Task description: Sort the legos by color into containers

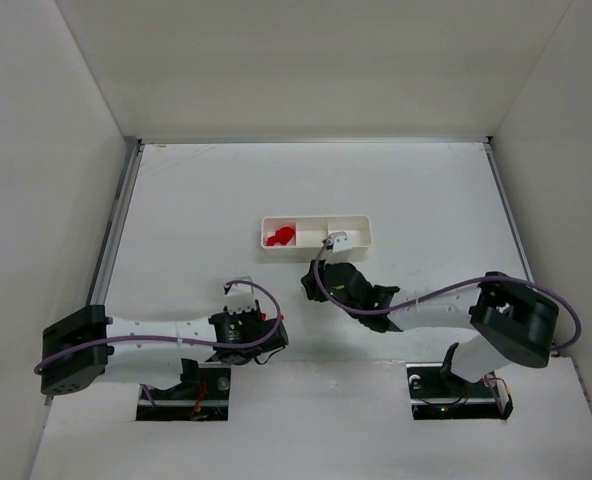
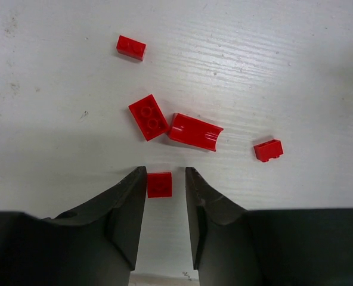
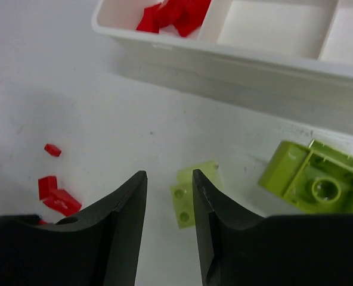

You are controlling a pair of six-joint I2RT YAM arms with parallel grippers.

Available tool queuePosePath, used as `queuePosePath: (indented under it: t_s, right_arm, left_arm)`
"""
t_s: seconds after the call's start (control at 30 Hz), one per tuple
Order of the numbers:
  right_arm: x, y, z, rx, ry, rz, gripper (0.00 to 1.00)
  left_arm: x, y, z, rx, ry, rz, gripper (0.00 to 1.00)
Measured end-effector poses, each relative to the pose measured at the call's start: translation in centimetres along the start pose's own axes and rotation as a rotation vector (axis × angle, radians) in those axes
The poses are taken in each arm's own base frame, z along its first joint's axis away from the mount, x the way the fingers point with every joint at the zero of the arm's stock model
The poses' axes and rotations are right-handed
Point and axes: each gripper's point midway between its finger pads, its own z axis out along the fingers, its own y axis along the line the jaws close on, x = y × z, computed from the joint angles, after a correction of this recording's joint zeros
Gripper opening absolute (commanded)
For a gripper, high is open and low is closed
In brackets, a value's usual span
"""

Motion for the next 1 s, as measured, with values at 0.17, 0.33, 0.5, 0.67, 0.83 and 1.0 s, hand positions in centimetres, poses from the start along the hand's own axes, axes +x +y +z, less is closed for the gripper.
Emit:
queuePosePath:
  t_s: [0.17, 0.33, 0.5, 0.67, 0.83, 1.0]
  right_arm:
    - [2.1, 1.1, -1.6, -0.035, 0.031, -0.003, 0.47]
    - [3.6, 2.8, -2.6, -0.075, 0.048, -0.019, 0.51]
    - [4.4, 4.0, -3.3, -0.106, 0.058, -0.028, 0.53]
    - [5.8, 4.7, -3.7, -0.12, 0.08, -0.041, 0.53]
    - [6.9, 5.3, -4.2, -0.133, 0.095, -0.054, 0.54]
    - [8.3, 5.8, -4.7, -0.145, 0.119, -0.083, 0.54]
  left_arm:
    - [0.1, -0.1, -0.1, 0.004, -0.002, 0.01, 0.2]
    - [0.4, 0.0, -0.5, 0.016, 0.022, 0.011, 0.18]
    - [-1.0, -0.8, -1.7, 0.065, 0.01, -0.022, 0.16]
    - [-3.9, -1.9, -2.7, 0.119, -0.033, -0.092, 0.16]
    - [-8.3, -1.6, -2.1, 0.11, -0.117, -0.18, 0.17]
    - [-15.2, -2.9, -1.2, 0.12, -0.228, -0.263, 0.17]
